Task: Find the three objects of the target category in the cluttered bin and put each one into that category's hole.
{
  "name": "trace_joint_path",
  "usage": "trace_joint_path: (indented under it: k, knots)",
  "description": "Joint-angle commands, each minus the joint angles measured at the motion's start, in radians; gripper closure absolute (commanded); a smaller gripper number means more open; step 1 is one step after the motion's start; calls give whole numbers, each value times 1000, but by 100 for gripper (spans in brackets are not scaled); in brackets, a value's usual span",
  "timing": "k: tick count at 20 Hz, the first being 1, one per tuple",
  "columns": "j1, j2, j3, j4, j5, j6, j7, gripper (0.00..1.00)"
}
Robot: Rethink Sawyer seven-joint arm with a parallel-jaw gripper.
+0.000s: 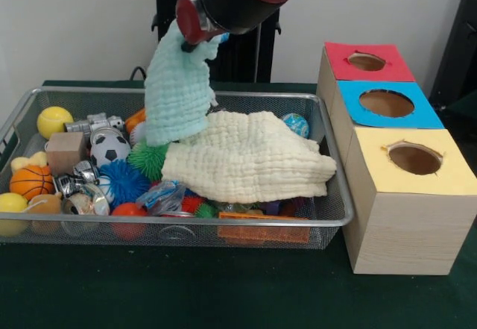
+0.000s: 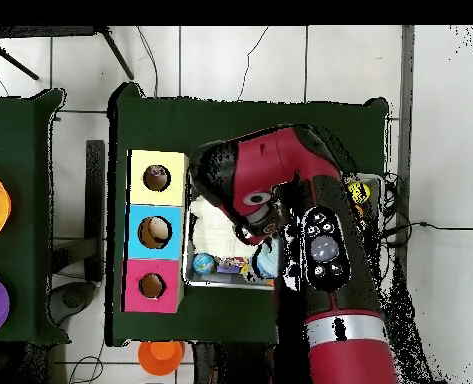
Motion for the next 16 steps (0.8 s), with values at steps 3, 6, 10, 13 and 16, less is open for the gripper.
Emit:
trace_joint_path:
  k: [3, 6, 10, 13, 16]
  knots:
    - [-124, 78, 150, -33, -60, 7, -506, 100]
    - [-152, 70, 167, -27, -65, 6, -549, 100]
    - [-190, 51, 188, 3, -54, -29, -593, 100]
    - [-207, 41, 189, -6, -89, -12, -682, 100]
    - [-219, 37, 183, -16, -128, -5, -757, 100]
